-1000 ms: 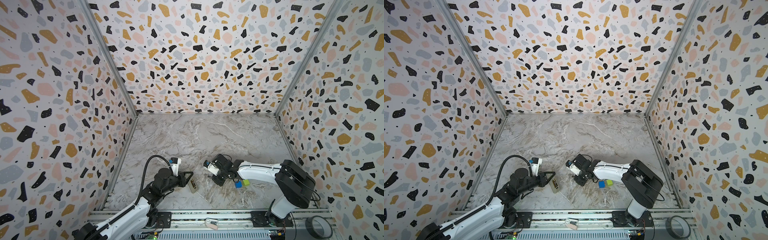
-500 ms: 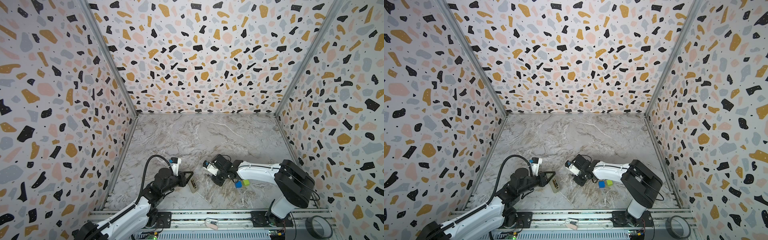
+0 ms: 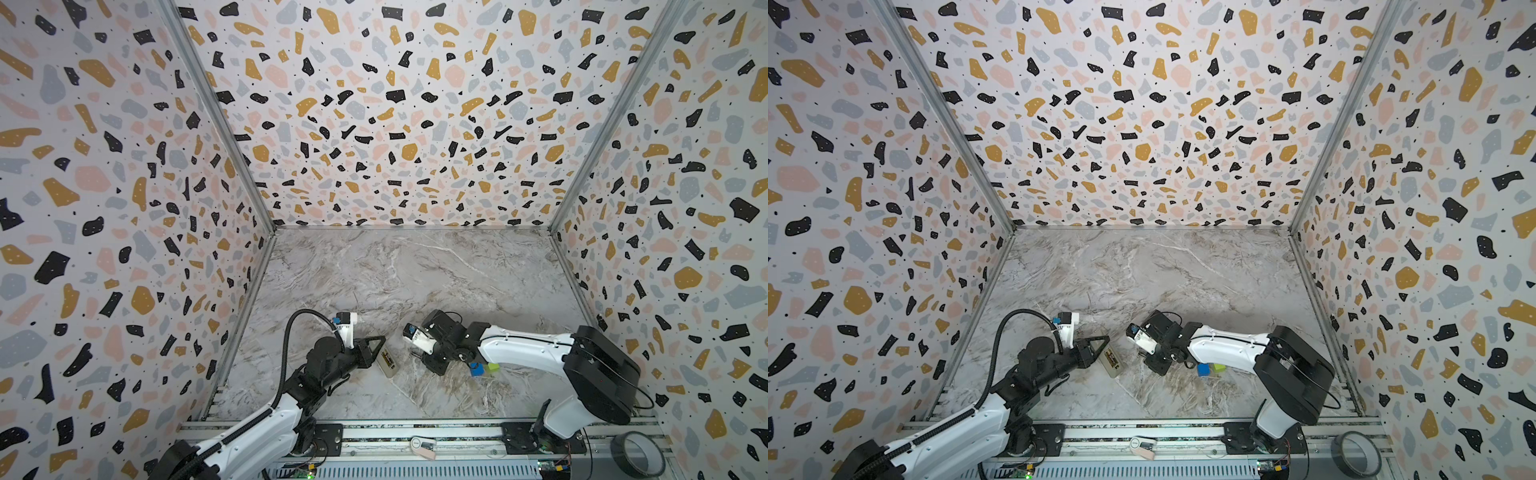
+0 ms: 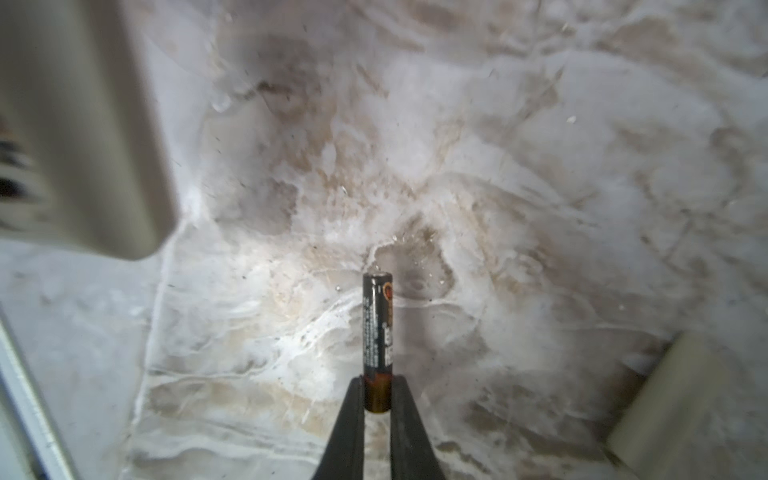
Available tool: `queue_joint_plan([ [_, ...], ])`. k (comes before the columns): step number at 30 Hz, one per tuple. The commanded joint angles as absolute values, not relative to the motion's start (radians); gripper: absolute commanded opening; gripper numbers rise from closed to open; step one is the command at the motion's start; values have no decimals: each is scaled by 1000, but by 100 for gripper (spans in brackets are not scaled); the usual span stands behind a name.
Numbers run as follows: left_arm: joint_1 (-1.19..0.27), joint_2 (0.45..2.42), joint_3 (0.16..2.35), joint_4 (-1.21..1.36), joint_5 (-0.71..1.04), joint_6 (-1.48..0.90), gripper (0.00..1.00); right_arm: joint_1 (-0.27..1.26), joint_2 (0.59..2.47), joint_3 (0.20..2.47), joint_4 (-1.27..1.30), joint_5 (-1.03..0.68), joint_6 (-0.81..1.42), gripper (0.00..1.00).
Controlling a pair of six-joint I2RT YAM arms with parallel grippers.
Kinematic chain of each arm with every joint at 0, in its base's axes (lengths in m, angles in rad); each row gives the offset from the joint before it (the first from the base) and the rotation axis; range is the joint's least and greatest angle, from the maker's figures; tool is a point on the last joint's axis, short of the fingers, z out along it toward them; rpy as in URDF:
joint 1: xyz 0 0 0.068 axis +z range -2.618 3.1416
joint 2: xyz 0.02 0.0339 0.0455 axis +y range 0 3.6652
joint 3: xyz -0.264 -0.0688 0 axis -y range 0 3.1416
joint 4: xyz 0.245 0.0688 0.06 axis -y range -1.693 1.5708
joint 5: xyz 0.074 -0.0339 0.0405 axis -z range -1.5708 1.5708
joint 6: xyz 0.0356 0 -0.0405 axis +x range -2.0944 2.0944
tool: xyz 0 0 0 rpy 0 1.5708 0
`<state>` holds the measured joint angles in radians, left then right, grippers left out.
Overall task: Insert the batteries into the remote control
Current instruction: 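Lift the AA battery and carry it to the remote held by the left gripper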
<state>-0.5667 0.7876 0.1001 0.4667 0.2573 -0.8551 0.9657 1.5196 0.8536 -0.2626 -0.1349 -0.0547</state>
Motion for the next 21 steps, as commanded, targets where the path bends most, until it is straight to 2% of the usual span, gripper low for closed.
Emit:
queue_joint_plan([
  [1,-563,776,92,558,216,-878,0,978,1426,873,-274,-138,-17,0],
  [11,-563,772,65,652,183,-957,0,1068,1414,961,-271,-160,0,0],
  [21,-563,773,61,670,197,-969,0,1090,1468,989,-231,-180,9,0],
])
